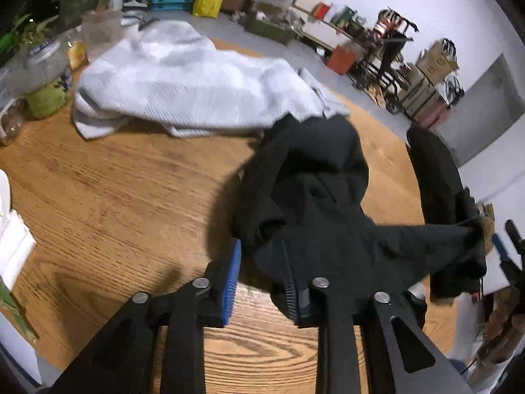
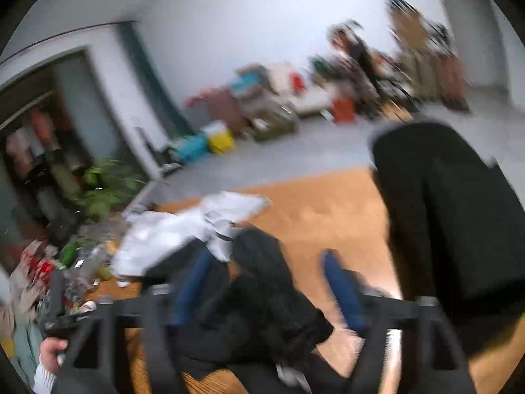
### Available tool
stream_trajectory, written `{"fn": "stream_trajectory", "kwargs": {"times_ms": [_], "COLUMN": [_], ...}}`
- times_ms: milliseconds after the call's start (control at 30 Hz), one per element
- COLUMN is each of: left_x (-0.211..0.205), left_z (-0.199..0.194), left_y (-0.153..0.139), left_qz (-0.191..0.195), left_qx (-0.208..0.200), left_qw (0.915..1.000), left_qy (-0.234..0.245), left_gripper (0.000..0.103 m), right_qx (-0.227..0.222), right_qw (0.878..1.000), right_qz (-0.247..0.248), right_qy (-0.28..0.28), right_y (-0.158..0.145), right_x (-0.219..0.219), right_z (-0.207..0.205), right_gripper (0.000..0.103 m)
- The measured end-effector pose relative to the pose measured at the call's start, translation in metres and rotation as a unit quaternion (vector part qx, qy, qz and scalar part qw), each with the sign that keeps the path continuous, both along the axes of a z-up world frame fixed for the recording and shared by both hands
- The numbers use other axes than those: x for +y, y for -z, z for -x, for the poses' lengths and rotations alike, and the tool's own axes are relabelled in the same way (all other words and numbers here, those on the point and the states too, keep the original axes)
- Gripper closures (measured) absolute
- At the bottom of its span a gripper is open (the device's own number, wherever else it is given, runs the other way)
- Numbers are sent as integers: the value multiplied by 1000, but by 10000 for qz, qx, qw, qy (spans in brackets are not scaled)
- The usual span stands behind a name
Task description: Fold clothes
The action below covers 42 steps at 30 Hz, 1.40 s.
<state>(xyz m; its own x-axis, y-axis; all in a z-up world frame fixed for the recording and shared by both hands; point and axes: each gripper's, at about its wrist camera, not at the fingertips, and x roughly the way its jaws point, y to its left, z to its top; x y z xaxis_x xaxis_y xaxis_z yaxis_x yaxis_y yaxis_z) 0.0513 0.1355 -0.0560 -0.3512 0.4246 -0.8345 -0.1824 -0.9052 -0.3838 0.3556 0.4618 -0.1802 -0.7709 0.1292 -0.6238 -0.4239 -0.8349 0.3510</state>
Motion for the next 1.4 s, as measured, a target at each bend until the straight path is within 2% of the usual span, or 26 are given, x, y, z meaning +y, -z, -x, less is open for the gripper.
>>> {"fn": "stream_trajectory", "kwargs": {"times_ms": [67,167,267,333,467,667,733,767,800,833,933,1000,1067,1167,1200,1267,1333,1400], "left_x": [1,13,30,42,58,63,66,67,68,68,66,64,62,67,70,76,77,73], "left_z": [-3,-10,-20,-24,-31,-47,-52,-55,-57,-58,-61,-60,-55,-51,-50,-49,-49,-51], "left_y": [8,22,27,32,35,33,36,38,41,45,55,56,56,55,54,52,48,32], "left_qz": [107,109,158,242,252,242,273,286,313,359,519,529,417,385,405,562,567,431], "left_qx": [-134,-432,-571,-587,-597,-662,-760,-819,-898,-1002,-1208,-1192,-1211,-1069,-989,-803,-669,-393], "left_qw": [9997,9974,9935,9909,9864,9814,9791,9778,9767,9757,9742,9761,9791,9817,9822,9817,9825,9857], "left_qy": [159,564,971,1190,1513,1787,1868,1908,1926,1915,1836,1737,1577,1526,1543,1634,1642,1578], "left_gripper": [56,53,51,51,51,50,49,47,47,47,47,46,46,47,50,100,99,100], "right_qx": [-547,-1474,-2284,-2704,-2967,-3086,-3121,-3138,-3050,-2940,-1747,-802,-88,352,397,410,445,600], "right_qw": [9982,9874,9692,9574,9501,9451,9428,9416,9439,9467,9766,9874,9893,9884,9875,9860,9848,9839], "right_qz": [252,565,918,1012,910,726,664,633,714,818,854,981,1082,1051,1078,1167,1235,1256], "right_qy": [39,67,107,74,-304,-798,-962,-1043,-1045,-1031,-915,-944,-974,-1043,-1082,-1117,-1136,-1118], "right_y": [22,68,116,138,154,156,157,157,154,150,101,63,38,24,24,29,35,31], "right_x": [8,23,34,31,13,-2,-7,-9,-8,-6,-1,4,8,9,9,8,6,0], "right_z": [-2,-2,-5,0,6,5,5,5,2,0,-19,-35,-47,-60,-64,-56,-49,-42], "right_gripper": [17,16,16,16,19,25,39,59,85,90,92,92,92,92,91,91,91,91]}}
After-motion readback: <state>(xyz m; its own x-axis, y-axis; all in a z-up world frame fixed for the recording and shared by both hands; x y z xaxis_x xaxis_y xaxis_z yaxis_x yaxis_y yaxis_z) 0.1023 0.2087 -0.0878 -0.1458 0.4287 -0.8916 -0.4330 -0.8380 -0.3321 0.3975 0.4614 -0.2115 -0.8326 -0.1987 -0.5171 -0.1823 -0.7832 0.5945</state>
